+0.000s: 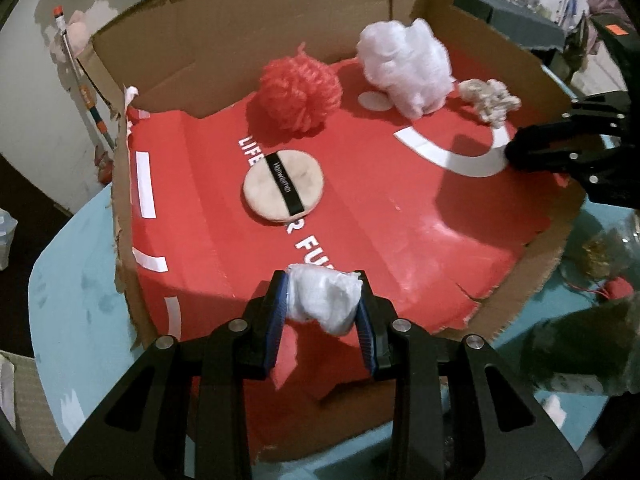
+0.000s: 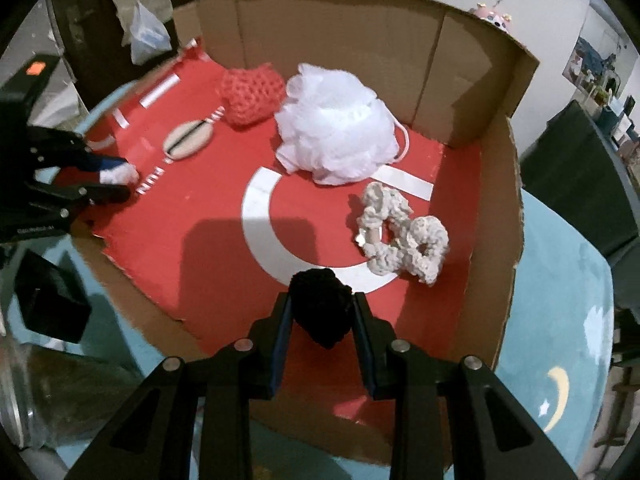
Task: Organize soft objects
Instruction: 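Carry the sock and pompom with both tools over the box interior, then open both tools to drop the sock and pompom in the box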
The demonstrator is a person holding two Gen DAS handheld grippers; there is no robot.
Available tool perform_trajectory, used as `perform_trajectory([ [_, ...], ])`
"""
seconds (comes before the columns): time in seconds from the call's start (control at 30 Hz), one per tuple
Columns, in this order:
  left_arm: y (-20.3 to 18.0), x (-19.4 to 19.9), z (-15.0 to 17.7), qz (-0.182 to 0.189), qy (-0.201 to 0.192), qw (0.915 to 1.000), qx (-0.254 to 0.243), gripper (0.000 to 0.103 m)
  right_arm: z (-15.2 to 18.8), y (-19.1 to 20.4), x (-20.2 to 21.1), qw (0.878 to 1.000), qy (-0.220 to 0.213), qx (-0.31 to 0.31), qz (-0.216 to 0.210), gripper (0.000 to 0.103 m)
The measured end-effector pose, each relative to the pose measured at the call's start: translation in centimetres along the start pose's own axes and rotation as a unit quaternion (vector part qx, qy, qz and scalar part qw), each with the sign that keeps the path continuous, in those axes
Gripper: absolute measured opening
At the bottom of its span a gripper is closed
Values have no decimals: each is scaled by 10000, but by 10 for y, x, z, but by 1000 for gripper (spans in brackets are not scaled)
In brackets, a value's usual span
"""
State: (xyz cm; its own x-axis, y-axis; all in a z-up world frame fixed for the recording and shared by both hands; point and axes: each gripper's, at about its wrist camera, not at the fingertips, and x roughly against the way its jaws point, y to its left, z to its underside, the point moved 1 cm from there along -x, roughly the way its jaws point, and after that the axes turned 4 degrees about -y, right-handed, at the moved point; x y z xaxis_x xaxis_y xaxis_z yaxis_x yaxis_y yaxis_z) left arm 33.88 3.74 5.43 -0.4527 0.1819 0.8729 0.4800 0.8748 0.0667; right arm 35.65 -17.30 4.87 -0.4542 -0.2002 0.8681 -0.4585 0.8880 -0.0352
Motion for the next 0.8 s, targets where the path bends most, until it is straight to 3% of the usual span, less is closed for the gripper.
perform_trajectory([
  [0.1,3,-8,-1,-161,105,9998,13,30,-1,4,-5,9998,84,81,180,32],
  [0.53,-2,-15,-2,-198,119,9997,1,32,0,7,-7,9987,61,234,450,33],
  [0.6,-3,-16,-3,-185,113,9998,11,43,0,8,-7,9986,61,257,465,33],
  [0.7,-5,-16,-3,-108,78,9999,-14,51,0,8,-6,9986,51,272,462,34],
  [0.8,-10,-15,-4,-149,44,9998,-107,51,1,9,-7,9984,66,322,465,36],
])
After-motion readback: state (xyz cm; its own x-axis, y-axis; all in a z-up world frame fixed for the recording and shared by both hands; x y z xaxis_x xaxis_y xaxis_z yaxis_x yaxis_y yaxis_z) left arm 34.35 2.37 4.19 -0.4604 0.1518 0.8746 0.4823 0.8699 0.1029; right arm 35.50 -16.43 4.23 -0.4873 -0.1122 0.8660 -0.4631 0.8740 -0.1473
